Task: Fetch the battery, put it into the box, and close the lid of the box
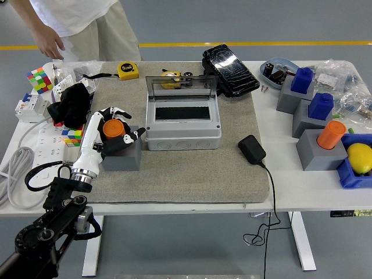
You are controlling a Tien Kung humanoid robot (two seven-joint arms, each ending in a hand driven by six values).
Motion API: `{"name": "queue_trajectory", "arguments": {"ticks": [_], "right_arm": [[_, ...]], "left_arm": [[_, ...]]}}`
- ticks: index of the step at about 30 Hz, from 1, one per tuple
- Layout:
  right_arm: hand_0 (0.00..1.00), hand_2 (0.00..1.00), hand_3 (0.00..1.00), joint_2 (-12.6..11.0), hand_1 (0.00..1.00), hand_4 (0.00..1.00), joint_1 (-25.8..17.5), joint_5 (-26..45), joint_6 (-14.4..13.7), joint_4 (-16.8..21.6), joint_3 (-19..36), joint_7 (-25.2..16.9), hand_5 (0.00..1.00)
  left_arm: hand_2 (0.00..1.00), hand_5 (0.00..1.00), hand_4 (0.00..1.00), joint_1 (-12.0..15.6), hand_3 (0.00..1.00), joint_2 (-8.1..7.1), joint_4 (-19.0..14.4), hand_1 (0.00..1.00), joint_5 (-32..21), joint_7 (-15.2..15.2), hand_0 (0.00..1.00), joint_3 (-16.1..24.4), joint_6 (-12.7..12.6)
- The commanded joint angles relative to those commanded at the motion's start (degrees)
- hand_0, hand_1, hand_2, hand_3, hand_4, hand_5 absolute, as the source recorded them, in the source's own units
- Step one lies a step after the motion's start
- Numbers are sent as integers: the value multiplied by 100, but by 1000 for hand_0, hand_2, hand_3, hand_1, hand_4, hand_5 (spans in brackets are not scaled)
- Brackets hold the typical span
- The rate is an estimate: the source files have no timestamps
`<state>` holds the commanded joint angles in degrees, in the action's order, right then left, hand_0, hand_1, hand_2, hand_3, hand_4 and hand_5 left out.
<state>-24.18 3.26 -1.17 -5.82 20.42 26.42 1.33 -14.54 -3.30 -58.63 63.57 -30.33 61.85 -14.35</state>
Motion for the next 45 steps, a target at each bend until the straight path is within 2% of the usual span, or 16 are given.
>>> {"name": "queue_trajectory", "arguments": {"ticks": [2,8,12,15,18,21,25,26,29,31,32,37,38,43,44,45], "right_arm": [[544,591,545,0,601,927,-6,8,-11,-2,-7,-19,478],[545,589,546,4,601,927,-9,16,-19,-5,-5,-39,478],[545,589,546,7,601,927,-5,9,-22,-2,8,-50,478],[545,588,545,9,601,926,-5,7,-24,-3,13,-55,477],[545,588,545,6,601,926,-5,13,-25,-6,4,-57,477],[546,589,545,5,600,926,-5,12,-27,-5,8,-60,477],[546,589,545,4,600,926,-5,19,-29,-6,-5,-61,477],[545,587,545,3,601,926,-5,17,-30,-5,-2,-63,477],[545,587,545,0,601,926,6,22,-34,-4,-8,-65,477],[545,587,545,1,601,926,6,30,-34,-4,-18,-63,477],[545,587,543,0,600,926,6,32,-35,-3,-22,-63,477],[545,587,543,-6,600,926,8,47,-43,-4,-43,-63,477],[545,587,542,-5,601,926,6,55,-44,-5,-50,-64,476],[545,587,542,11,601,926,-7,79,-40,-8,-86,-61,476],[543,585,542,16,601,925,-10,83,-41,-9,-89,-62,476],[543,585,542,19,601,925,-11,87,-40,-9,-96,-62,476]], "left_arm": [[167,2,802,-11,250,26,0,111,-110,-89,172,-37,-44],[152,2,787,-54,238,54,-43,103,-248,-230,162,-113,-99],[152,2,787,-53,238,46,-145,103,-231,-228,162,-104,-94],[150,2,787,-42,235,18,-306,99,-26,-81,159,-56,-70],[150,2,787,-79,235,-63,-596,99,493,413,159,-61,-239],[154,2,825,-186,237,-170,-848,103,1083,885,163,-149,-205],[154,2,825,-519,237,-319,-1149,103,1840,1435,163,-488,-118],[156,2,858,-616,236,-339,-1199,107,1996,1566,170,-584,-105],[156,2,858,-996,236,-355,-1293,107,2549,2023,170,-923,-98],[156,2,858,-1260,236,-318,-1251,107,2857,2240,170,-1143,-108],[164,2,903,-1373,244,-294,-1218,112,2985,2324,173,-1231,-112],[164,2,903,-1938,244,-102,-929,112,3638,2801,173,-1642,-52],[167,2,931,-2038,253,-49,-844,116,3718,2875,173,-1731,-45],[167,2,931,-2460,253,187,-443,116,3914,3168,173,-2131,-12],[174,28,998,-2545,275,237,-359,118,3938,3232,177,-2214,-9],[174,28,998,-2629,275,294,-269,118,3999,3303,177,-2289,4]]}}
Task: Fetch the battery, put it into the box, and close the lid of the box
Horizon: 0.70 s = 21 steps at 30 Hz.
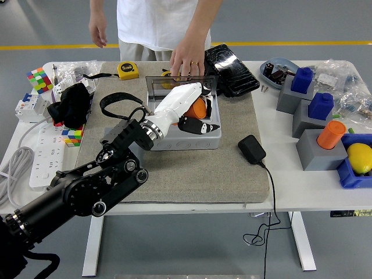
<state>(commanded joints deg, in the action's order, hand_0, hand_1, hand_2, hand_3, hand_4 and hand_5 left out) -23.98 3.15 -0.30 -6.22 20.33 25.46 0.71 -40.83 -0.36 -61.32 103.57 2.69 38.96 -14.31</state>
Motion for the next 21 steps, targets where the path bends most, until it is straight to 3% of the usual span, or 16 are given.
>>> {"name": "queue_trajectory", "arguments": {"ticks": [4,5,8,14,16,17,21], "right_arm": [[543,585,542,3,601,925,8,1,-5,4,-22,-2,476],[544,585,542,3,599,925,13,2,-6,4,-32,-1,476],[544,585,542,9,599,925,21,9,-7,6,-46,-2,476],[546,585,541,14,599,924,19,28,-9,6,-80,0,476],[546,585,541,19,599,924,15,33,-9,5,-96,1,476],[544,583,542,24,599,924,14,35,-8,5,-106,1,476],[544,583,542,49,599,924,21,41,-8,7,-142,0,476]], "left_arm": [[174,28,998,-298,275,36,323,118,303,271,177,-220,87],[185,73,998,-351,346,36,383,136,403,325,185,-249,107],[185,73,998,-553,346,36,663,136,481,364,185,-411,126],[189,105,998,-866,360,36,1127,141,292,172,186,-778,38],[189,105,998,-915,360,36,1217,141,261,106,186,-849,-5],[208,127,998,-927,379,36,1249,196,264,92,230,-874,-21],[208,127,998,-938,379,36,1355,196,238,-20,230,-953,-139]]}}
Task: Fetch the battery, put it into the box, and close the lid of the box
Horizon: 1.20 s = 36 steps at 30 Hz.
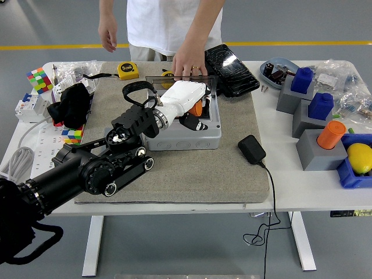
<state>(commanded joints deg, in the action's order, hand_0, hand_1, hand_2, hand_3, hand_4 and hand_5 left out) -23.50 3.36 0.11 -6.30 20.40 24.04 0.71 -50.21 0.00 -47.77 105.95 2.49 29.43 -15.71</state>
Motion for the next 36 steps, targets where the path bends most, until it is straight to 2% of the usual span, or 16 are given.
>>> {"name": "queue_trajectory", "arguments": {"ticks": [1,2,7,8,13,14,25,30,36], "right_arm": [[544,583,542,3,599,924,3,-7,-1,3,4,-2,476],[543,584,541,5,599,924,8,-10,-2,5,3,-4,476],[543,584,541,-1,599,924,29,-33,-10,17,-4,-5,476],[543,583,541,-3,599,924,29,-40,-11,21,0,-5,475],[543,583,541,-4,599,924,27,-36,-11,22,-19,0,475],[544,582,541,-4,599,923,27,-40,-11,23,-20,0,474],[544,582,541,10,599,922,11,-61,-10,25,-4,-6,473],[544,582,541,2,599,921,6,-66,-9,22,13,-3,472],[544,581,541,12,599,921,-16,-69,-7,17,50,-3,471]], "left_arm": [[208,127,998,-9,379,0,26,196,-6,-35,230,-28,-33],[251,141,998,-19,477,0,55,267,-3,-63,252,-56,-60],[251,141,998,-93,477,0,223,267,3,-207,252,-158,-167],[396,170,998,-107,724,0,249,439,1,-230,355,-167,-185],[396,170,998,-179,724,0,378,439,-8,-326,355,-189,-254],[719,217,998,-190,814,0,398,676,-3,-334,545,-185,-257],[736,217,998,-132,824,0,309,691,-31,-387,560,-97,-236],[737,233,998,-23,822,0,30,692,-98,-404,554,52,-197],[730,241,998,203,811,0,-449,691,-129,-555,551,479,-244]]}}
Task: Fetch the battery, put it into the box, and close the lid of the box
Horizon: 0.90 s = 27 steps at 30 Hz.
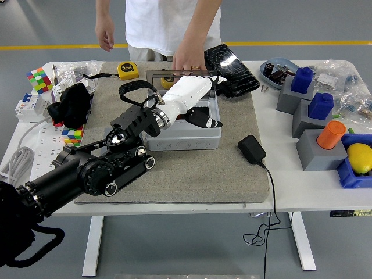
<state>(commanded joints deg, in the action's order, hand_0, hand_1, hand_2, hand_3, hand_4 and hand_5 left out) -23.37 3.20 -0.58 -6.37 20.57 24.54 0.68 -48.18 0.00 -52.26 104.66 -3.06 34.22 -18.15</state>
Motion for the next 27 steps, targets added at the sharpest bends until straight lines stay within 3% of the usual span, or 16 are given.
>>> {"name": "queue_trajectory", "arguments": {"ticks": [1,2,7,8,13,14,25,26,27], "right_arm": [[544,581,541,2,599,921,-2,4,1,-3,-2,1,471],[543,581,540,4,599,920,-4,7,1,-3,-3,1,470],[543,581,540,13,599,920,-1,4,0,0,2,-2,470],[544,581,540,14,599,920,1,3,-1,1,2,-3,469],[544,581,540,15,599,920,12,5,-3,3,-10,-3,469],[546,581,540,15,598,920,14,2,-4,5,-10,-4,469],[546,581,540,12,598,920,1,-1,-2,8,7,3,470],[546,581,541,12,598,921,0,-2,-2,8,5,5,470],[546,581,541,10,598,921,-1,-7,-3,11,13,3,470]], "left_arm": [[730,241,998,29,811,0,-64,691,6,-28,551,104,-8],[717,365,998,46,768,0,-93,687,1,-38,549,178,-6],[717,365,998,63,768,0,-61,687,-18,-76,549,578,17],[784,464,998,47,814,0,-35,789,-16,-74,744,633,20],[784,464,998,-66,814,0,140,789,83,96,744,899,148],[849,493,998,-84,846,0,173,850,99,124,827,933,168],[852,525,998,-253,852,0,636,856,101,456,830,826,418],[786,538,998,-252,850,0,646,809,99,487,779,799,439],[786,538,998,-243,850,0,649,809,67,509,779,754,458]]}}
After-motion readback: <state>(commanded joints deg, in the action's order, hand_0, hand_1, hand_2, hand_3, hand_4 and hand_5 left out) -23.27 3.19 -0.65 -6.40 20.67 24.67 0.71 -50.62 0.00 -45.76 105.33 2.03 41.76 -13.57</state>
